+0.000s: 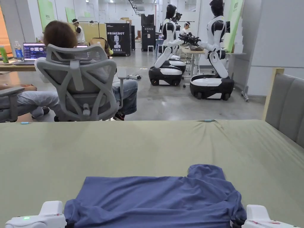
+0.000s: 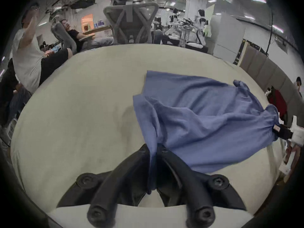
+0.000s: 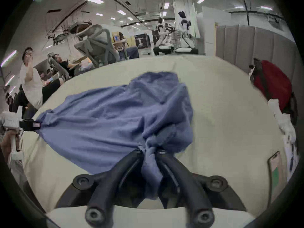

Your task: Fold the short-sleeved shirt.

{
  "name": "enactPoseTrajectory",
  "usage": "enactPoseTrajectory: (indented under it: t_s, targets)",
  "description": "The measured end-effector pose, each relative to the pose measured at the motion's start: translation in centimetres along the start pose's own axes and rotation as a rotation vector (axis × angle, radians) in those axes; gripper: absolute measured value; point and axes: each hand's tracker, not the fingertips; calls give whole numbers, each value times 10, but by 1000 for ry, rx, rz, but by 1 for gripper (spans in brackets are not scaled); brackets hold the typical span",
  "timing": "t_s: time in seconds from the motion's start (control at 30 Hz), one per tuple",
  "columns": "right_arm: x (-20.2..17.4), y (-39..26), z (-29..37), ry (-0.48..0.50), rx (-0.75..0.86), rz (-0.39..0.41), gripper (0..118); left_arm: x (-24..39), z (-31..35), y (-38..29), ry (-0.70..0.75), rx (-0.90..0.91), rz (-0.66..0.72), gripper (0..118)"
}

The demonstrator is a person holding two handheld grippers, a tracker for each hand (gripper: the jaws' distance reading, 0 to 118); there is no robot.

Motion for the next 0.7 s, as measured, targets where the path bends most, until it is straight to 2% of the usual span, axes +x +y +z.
enactPoseTrajectory:
  t_s: [0.17,0.23,0.37,0.43,0.5,0.53,0.57,0.6,0.63,0.67,0.7]
  targets:
    - [-18,3,74,-47,62,99,8,5,73,-5,-59,103,1,4]
    - [-14,-11,83,-34,5,106,8,4,91,-20,-77,89,20,4]
    - [-8,-51,72,-46,-136,84,8,-1,82,-65,-113,-6,39,4]
    - [-7,-66,63,-32,-164,69,8,-1,72,-85,-102,-54,75,4]
    - [-12,-71,66,-24,-138,103,13,-6,68,-92,-90,-37,85,6]
    - [-13,-69,72,7,-74,156,29,-6,74,-92,-94,-3,95,13]
    - [-18,-67,84,7,16,186,62,-3,85,-89,-109,79,68,30]
    - [-24,-61,94,-4,78,199,103,-3,92,-82,-73,140,26,68]
    - [-32,-49,106,-2,136,201,118,2,105,-73,-45,208,-10,92]
    - [-38,-42,114,10,192,196,118,7,113,-67,-45,277,-23,106]
    - [-48,-32,121,30,272,193,116,15,123,-58,-54,375,-38,109]
